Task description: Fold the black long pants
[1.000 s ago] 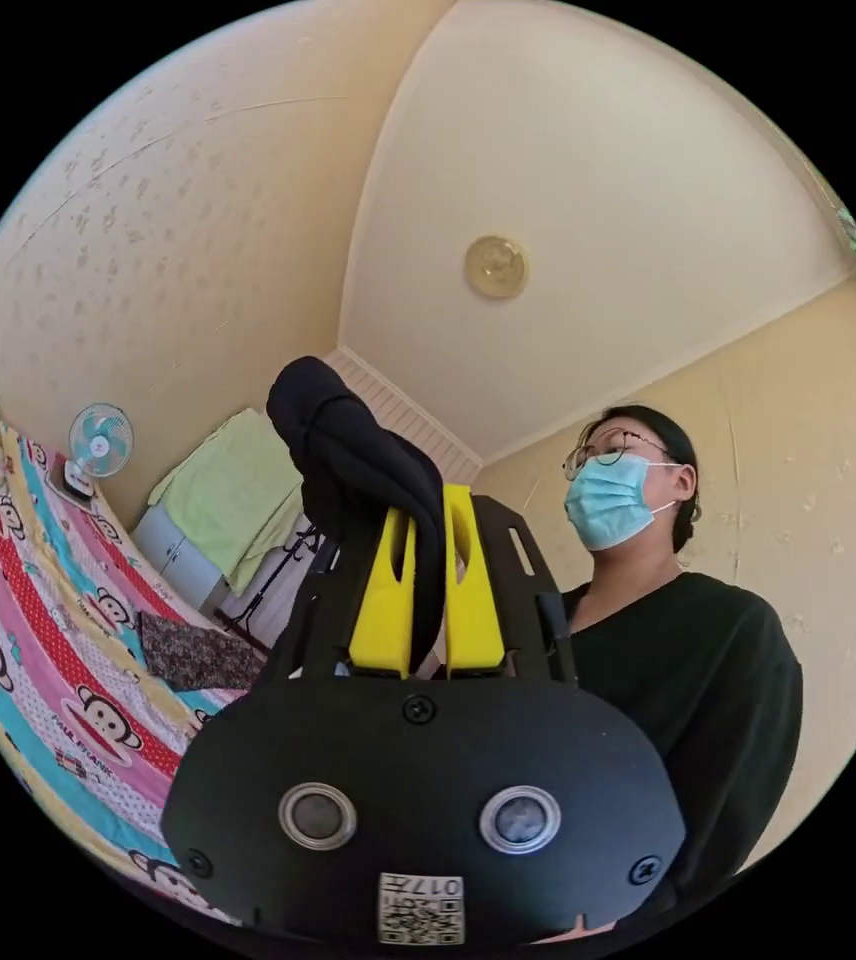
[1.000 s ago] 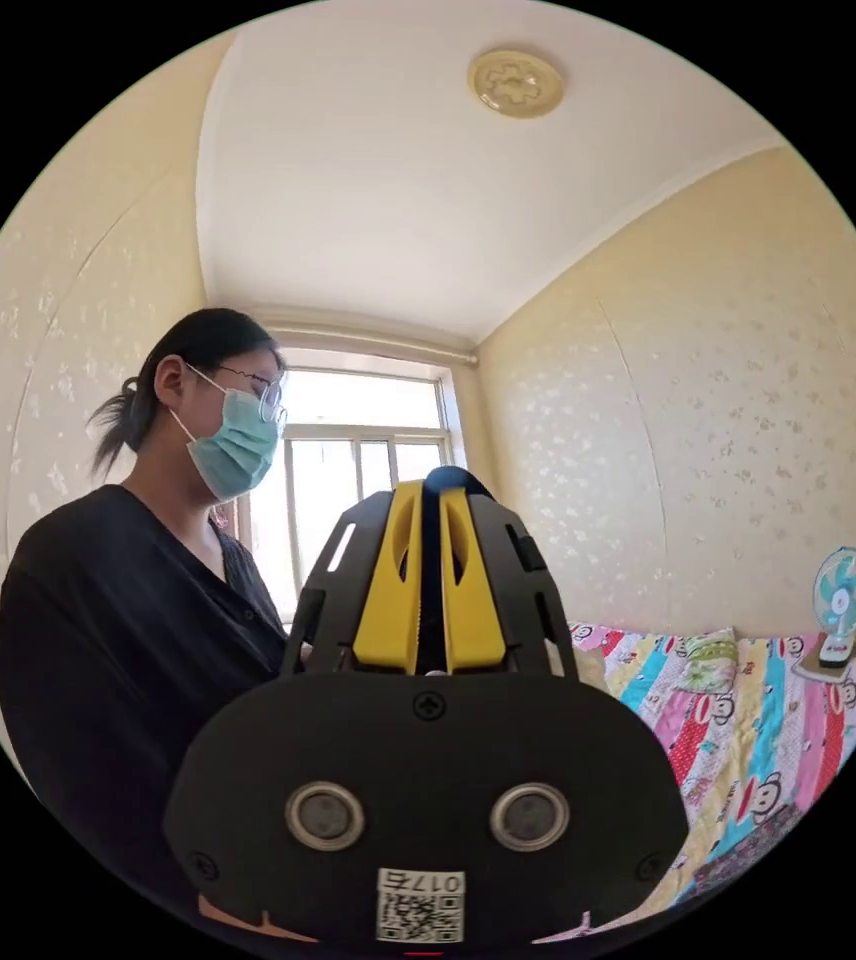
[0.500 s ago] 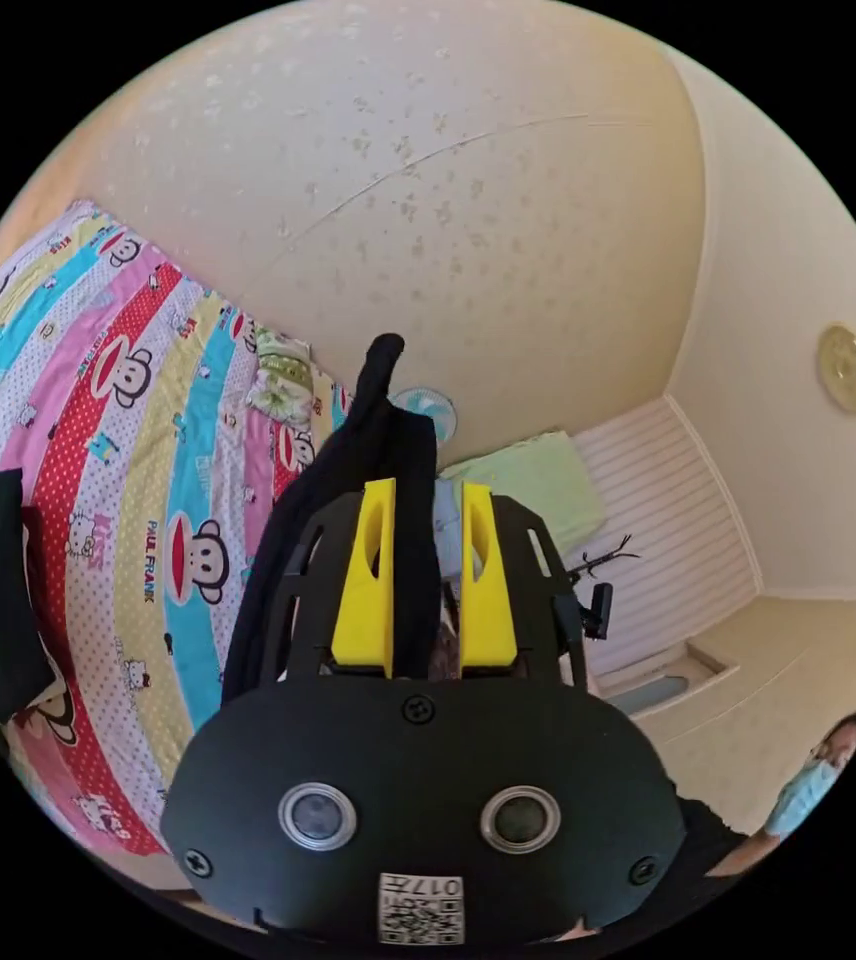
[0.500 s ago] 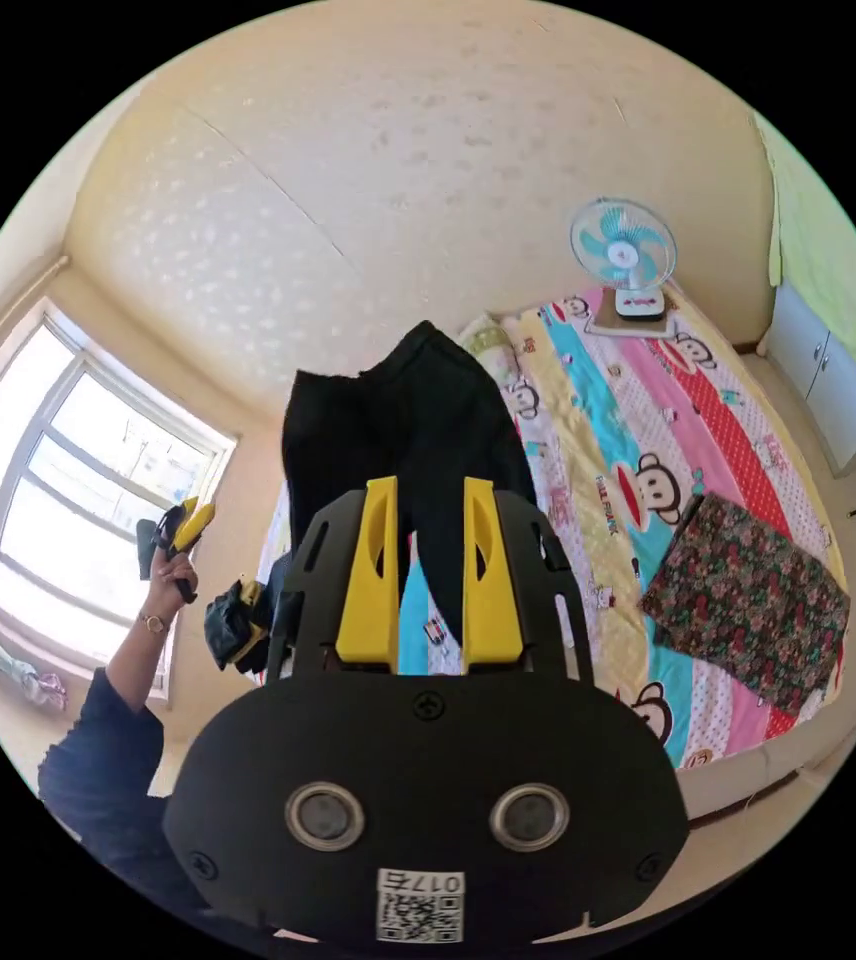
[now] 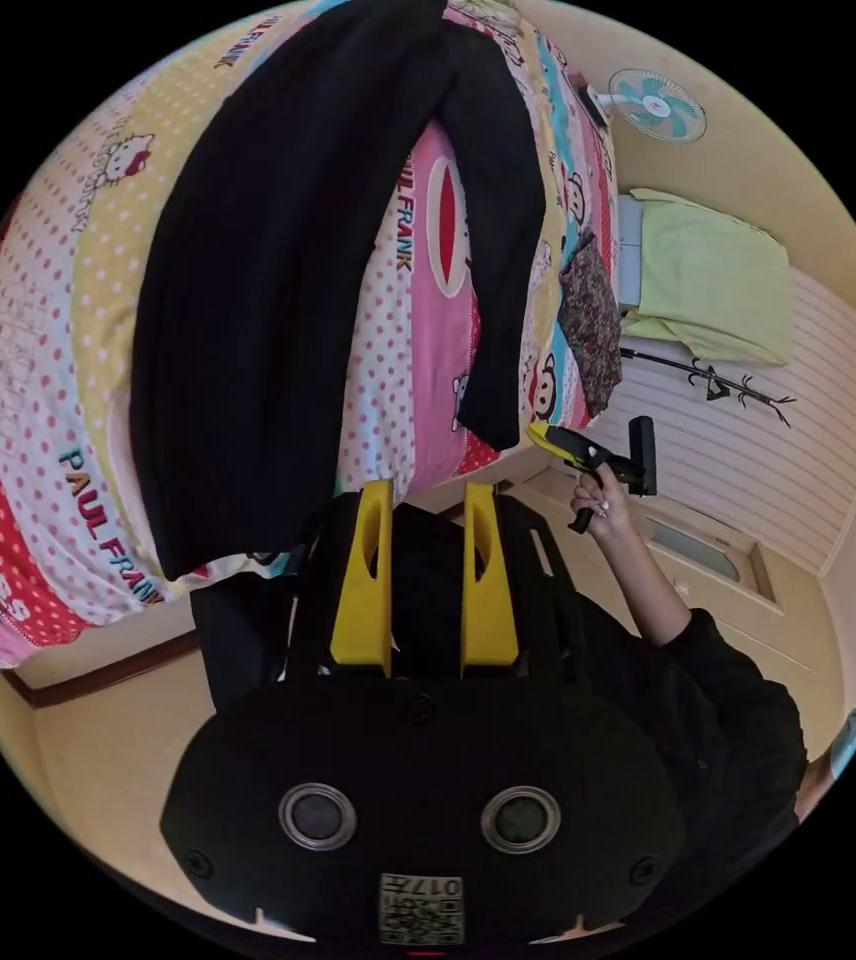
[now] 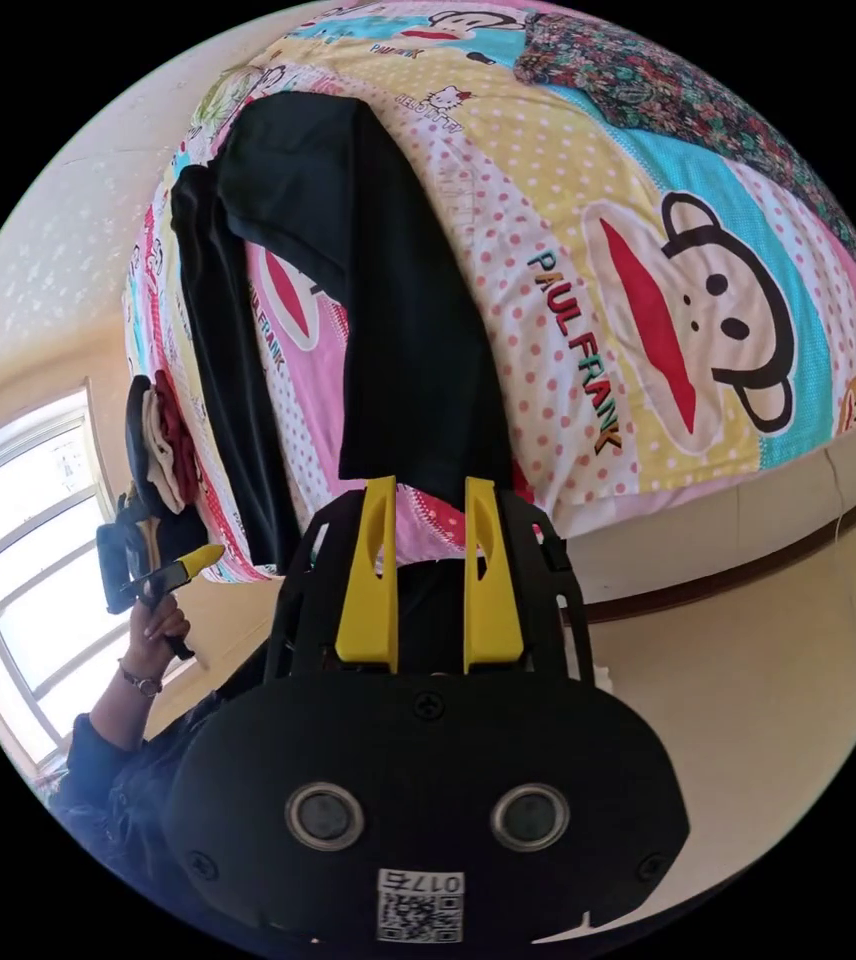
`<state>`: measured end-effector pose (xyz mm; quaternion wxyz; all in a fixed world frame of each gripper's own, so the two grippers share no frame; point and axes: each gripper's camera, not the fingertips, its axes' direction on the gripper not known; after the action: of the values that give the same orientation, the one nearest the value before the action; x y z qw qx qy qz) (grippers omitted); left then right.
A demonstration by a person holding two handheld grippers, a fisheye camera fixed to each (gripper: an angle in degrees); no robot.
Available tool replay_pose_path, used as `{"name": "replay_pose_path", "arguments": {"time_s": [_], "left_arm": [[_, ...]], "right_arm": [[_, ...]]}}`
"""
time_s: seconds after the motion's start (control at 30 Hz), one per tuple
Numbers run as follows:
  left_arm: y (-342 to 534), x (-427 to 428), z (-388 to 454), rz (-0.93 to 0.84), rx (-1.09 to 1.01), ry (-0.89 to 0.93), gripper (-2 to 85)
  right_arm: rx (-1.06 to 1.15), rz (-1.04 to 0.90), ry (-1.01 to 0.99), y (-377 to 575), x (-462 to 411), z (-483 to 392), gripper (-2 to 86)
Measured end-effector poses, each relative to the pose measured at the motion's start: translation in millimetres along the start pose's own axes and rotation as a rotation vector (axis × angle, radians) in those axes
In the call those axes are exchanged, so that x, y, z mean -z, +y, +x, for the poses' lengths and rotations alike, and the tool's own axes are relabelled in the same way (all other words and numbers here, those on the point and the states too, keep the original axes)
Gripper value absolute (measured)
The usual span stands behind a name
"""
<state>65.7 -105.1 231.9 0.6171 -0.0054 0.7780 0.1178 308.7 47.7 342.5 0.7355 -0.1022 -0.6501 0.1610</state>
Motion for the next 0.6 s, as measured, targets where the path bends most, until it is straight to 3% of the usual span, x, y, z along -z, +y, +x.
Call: {"name": "replay_pose_path", "arguments": {"time_s": [0.37, 0.5, 0.6], "left_arm": [[-88, -100, 63, -0.087, -0.123, -0.188, 12.5], [-82, -128, 55, -0.109, -0.11, -0.091, 5.9], [-45, -102, 67, 0.015, -0.126, 0.047, 4.2]], "right_arm": [[0.076, -0.06, -0.082, 1, 68, 133, 7.5], [0.079, -0.086, -0.104, 24, 108, 190, 6.7], [0.083, -0.101, -0.107, 33, 135, 239, 6.8]]}}
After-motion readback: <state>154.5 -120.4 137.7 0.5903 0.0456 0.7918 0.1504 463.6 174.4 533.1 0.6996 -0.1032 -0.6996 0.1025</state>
